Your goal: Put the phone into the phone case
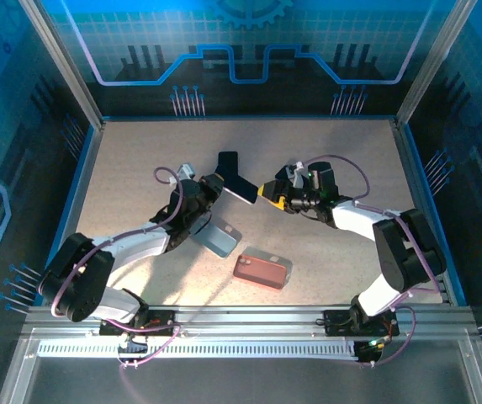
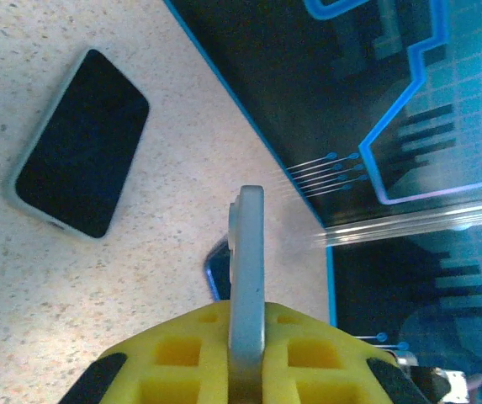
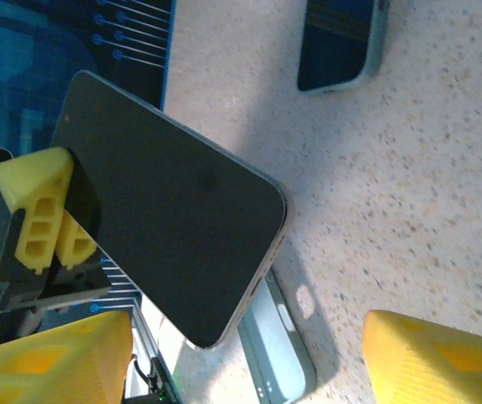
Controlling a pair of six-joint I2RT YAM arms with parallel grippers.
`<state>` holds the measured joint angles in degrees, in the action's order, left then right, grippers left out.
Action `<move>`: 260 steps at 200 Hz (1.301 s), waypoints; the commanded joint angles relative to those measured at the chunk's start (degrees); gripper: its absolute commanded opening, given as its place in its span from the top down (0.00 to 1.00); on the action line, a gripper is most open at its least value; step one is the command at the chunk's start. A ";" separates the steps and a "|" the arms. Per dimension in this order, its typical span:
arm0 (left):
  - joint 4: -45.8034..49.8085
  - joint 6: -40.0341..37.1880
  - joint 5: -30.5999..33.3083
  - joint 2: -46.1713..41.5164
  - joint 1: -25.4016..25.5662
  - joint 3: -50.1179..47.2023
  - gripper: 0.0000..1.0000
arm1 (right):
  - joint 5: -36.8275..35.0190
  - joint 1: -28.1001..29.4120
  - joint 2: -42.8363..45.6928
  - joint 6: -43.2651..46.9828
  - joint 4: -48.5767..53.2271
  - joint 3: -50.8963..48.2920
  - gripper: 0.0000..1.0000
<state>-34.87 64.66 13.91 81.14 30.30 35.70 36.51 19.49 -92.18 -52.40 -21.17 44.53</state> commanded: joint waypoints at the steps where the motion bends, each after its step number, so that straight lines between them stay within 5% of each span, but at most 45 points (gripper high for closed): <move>1: -9.66 3.33 2.57 -1.00 1.05 -0.45 1.00 | 1.34 0.67 -1.74 -4.11 -7.84 -0.54 0.30; 91: -14.19 5.03 3.38 0.99 4.06 -1.68 1.00 | -0.64 3.44 -4.38 -6.35 -13.33 1.12 0.44; 156: -11.30 3.58 2.14 1.40 4.45 -1.45 1.00 | -2.46 3.81 -2.40 -6.71 -13.76 1.05 0.75; 216: -2.73 -0.87 2.00 -0.80 4.46 -0.66 0.69 | -3.12 3.81 0.73 -4.82 -9.38 1.62 0.91; 260: -1.10 -1.97 2.08 -1.21 4.39 -0.81 0.64 | -2.63 3.96 2.39 -5.18 -8.59 1.11 1.00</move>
<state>-35.97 65.60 17.52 82.13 33.98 33.61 33.93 22.48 -92.01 -59.33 -30.48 44.66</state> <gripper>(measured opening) 0.350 0.208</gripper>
